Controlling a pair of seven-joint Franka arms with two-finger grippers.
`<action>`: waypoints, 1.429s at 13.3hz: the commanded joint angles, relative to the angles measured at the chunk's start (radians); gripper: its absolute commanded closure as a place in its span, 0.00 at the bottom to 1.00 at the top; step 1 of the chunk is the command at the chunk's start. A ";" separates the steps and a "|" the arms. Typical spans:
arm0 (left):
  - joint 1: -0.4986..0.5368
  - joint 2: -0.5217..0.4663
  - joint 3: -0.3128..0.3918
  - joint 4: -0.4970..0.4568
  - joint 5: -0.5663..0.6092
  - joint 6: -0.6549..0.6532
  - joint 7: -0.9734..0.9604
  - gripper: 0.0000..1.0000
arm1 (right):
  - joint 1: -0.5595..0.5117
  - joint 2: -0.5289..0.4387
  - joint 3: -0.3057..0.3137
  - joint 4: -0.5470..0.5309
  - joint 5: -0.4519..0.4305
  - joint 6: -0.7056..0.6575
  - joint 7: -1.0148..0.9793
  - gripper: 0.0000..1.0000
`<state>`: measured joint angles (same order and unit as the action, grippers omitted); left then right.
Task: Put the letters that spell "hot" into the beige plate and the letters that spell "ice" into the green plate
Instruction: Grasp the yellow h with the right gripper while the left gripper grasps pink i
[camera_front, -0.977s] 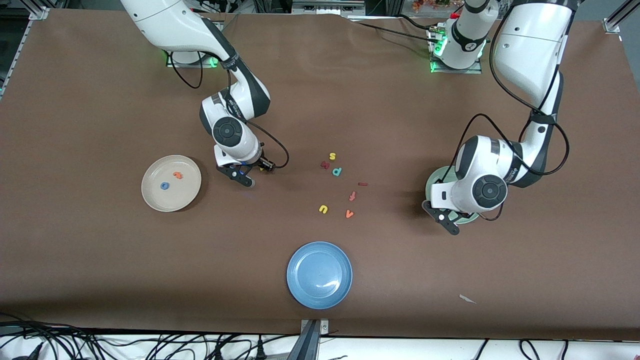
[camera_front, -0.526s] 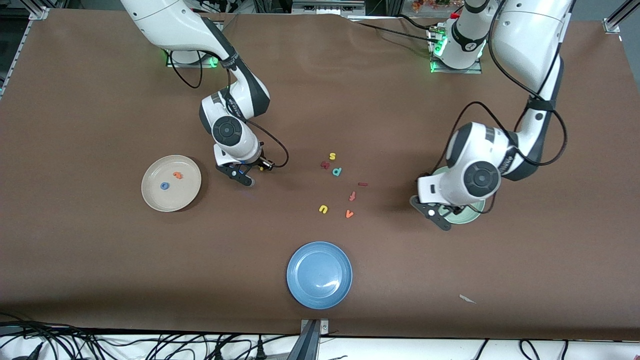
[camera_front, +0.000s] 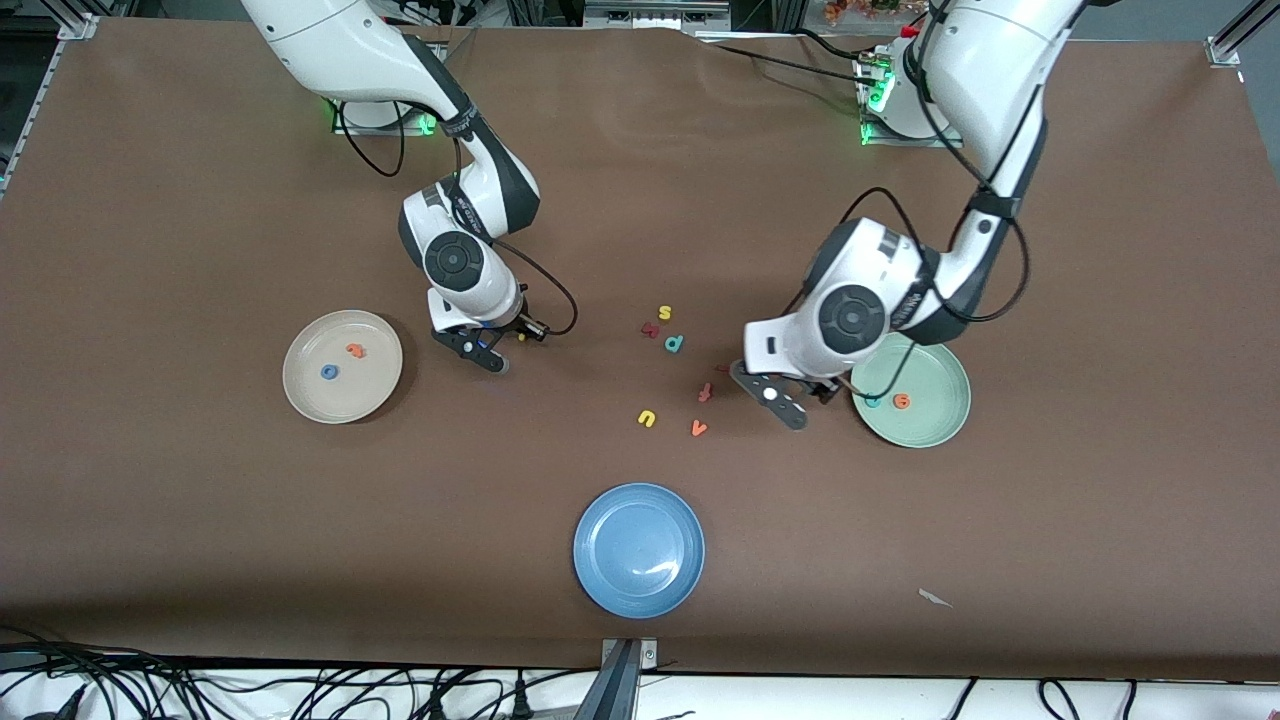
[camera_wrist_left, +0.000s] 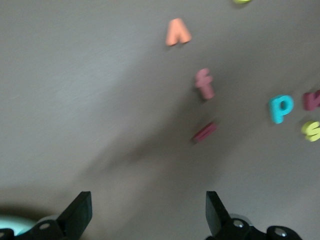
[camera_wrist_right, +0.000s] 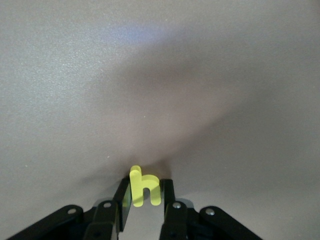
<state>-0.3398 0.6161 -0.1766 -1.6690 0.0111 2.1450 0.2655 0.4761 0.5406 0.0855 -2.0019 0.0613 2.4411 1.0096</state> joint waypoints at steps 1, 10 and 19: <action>-0.050 0.036 -0.017 0.003 0.048 0.061 0.001 0.01 | 0.001 -0.019 0.003 -0.028 0.015 0.021 0.006 0.66; -0.088 0.097 -0.029 -0.005 0.187 0.136 0.176 0.49 | -0.004 -0.059 -0.012 0.021 0.009 -0.098 -0.006 0.84; -0.094 0.131 -0.026 -0.020 0.194 0.217 0.176 1.00 | -0.005 -0.168 -0.370 0.048 0.008 -0.453 -0.549 0.84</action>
<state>-0.4301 0.7414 -0.2012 -1.6763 0.1722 2.3469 0.4372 0.4677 0.3964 -0.2248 -1.8937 0.0609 1.9810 0.5838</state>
